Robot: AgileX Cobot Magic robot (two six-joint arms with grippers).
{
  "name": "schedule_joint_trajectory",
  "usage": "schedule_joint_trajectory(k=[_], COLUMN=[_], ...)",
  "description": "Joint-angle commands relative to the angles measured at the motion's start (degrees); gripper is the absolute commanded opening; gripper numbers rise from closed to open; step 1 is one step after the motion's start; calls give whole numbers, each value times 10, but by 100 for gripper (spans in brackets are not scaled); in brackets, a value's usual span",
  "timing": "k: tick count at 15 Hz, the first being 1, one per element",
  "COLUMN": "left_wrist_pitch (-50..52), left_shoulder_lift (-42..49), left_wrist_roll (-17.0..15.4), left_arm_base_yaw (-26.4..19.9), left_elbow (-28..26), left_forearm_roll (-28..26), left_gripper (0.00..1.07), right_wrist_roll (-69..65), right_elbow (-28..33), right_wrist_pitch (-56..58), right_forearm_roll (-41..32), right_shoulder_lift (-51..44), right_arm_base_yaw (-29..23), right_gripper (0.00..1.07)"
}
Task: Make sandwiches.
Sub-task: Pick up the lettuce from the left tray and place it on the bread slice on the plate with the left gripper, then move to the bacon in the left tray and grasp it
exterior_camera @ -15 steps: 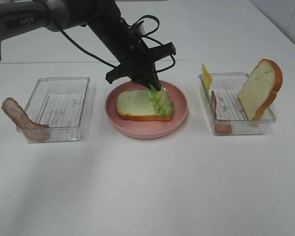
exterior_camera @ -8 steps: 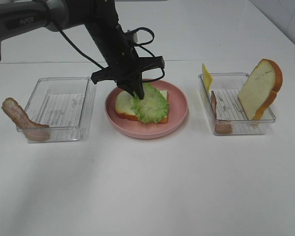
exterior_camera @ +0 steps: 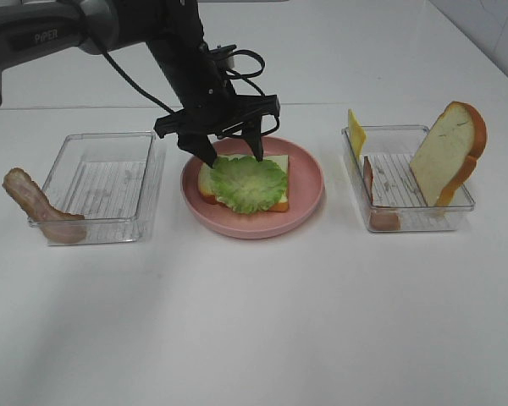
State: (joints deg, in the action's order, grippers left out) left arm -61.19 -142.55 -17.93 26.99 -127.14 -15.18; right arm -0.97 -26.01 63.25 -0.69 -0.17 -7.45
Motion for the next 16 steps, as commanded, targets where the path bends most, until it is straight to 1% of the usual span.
schedule_joint_trajectory(k=[1,4,5,6,8,9,11,12,13,14,15,16], left_wrist_pitch=[-2,-23,-65,-145,-144,-144,-144,-144,-144,-144,-144,-144], left_shoulder_lift=[2,25,29,39,65,84,116,146,161,235,253,299], left_wrist_roll=[-5,-6,-8,-2,-2,10,14,22,25,37,42,52], left_arm_base_yaw=[2,2,2,2,2,-1,-8,-18,-26,-65,-75,-101], left_elbow=[-2,-22,-49,-98,-97,-87,-34,25,51,170,199,248], left_forearm_roll=[26,69,85,108,104,99,100,103,105,108,108,108], left_gripper=[80,80,80,80,80,80,80,80,80,80,80,80], right_wrist_roll=[-1,-1,-1,-1,-1,-1,-1,-1,-1,-1,-1,-1], right_elbow=[2,2,2,2,2,2,2,2,2,2,2,2], right_wrist_pitch=[-2,-2,-2,-2,-2,-2,-2,-2,-2,-2,-2,-2], right_forearm_roll=[-2,-2,-2,-2,-3,-3,-3,-3,-3,-3,-3,-3], right_shoulder_lift=[-18,-18,-18,-18,-18,-18,-18,-18,-18,-18,-18,-18], right_arm_base_yaw=[2,2,2,2,2,2,2,2,2,2,2,2], right_gripper=[73,73,73,73,73,73,73,73,73,73,73,73])
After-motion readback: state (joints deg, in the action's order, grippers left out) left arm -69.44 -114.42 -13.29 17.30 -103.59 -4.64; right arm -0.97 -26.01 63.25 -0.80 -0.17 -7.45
